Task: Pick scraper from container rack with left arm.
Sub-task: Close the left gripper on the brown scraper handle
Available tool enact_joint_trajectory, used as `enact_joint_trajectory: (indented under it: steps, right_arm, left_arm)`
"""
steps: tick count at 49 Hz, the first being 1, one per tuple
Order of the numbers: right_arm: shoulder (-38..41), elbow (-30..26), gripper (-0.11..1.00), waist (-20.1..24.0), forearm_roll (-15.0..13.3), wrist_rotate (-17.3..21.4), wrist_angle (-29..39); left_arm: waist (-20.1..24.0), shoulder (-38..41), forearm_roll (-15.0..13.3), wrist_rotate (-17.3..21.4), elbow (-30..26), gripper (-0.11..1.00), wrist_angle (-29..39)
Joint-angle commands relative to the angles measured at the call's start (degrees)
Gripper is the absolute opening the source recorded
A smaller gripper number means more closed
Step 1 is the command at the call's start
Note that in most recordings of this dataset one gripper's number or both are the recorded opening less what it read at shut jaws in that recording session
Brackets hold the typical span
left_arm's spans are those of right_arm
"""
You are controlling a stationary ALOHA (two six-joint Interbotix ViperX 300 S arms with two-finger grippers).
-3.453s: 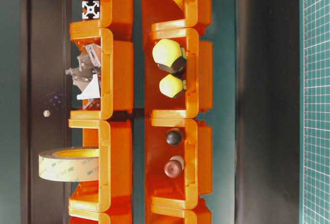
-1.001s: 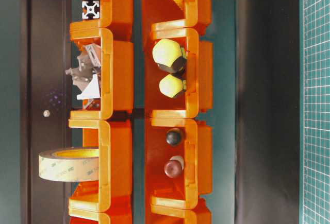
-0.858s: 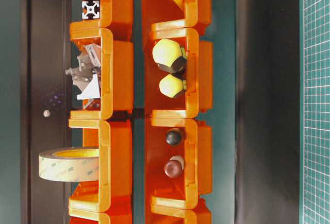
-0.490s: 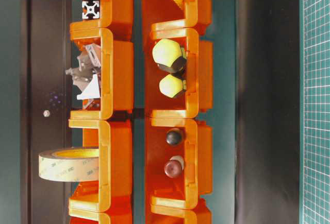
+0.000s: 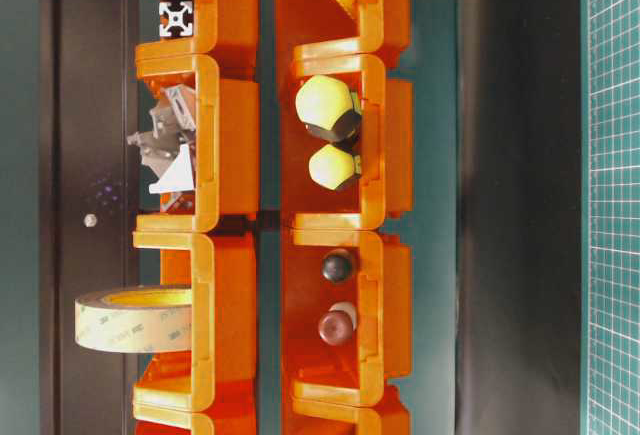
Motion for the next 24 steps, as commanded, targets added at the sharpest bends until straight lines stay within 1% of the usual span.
enact_joint_trajectory:
  steps: [1,4,6,9,12,14,19,24]
  right_arm:
    - [0.4,-0.9,0.0,-0.1,0.2,0.0,-0.1]
    - [0.4,-0.8,0.0,-0.1,0.2,0.0,-0.1]
    - [0.3,-0.7,0.0,-0.1,0.2,0.0,-0.1]
    - [0.4,-0.6,0.0,-0.1,0.2,0.0,-0.1]
    - [0.3,-0.4,0.0,-0.1,0.2,0.0,-0.1]
    - [0.3,-0.4,0.0,-0.1,0.2,0.0,-0.1]
    - [0.4,-0.3,0.0,-0.1,0.2,0.0,-0.1]
    - [0.3,-0.3,0.0,-0.2,0.2,0.0,-0.1]
  left_arm:
    - [-3.3,-0.5,0.1,-0.1,-4.8,0.32,4.0]
    - [-5.5,-0.5,0.2,-0.1,-6.7,0.31,6.2]
    - [-7.0,-0.5,0.1,0.0,-8.1,0.27,7.6]
    - [-9.5,-0.6,0.2,0.2,-10.3,0.26,9.6]
    - [-11.8,-0.6,0.2,0.5,-12.3,0.22,11.6]
    - [-13.3,-0.7,0.1,1.1,-13.4,0.22,12.9]
    - [-17.1,-0.7,0.2,3.2,-15.9,0.2,15.8]
    - [-20.7,-0.5,0.2,6.5,-19.3,0.2,17.7]
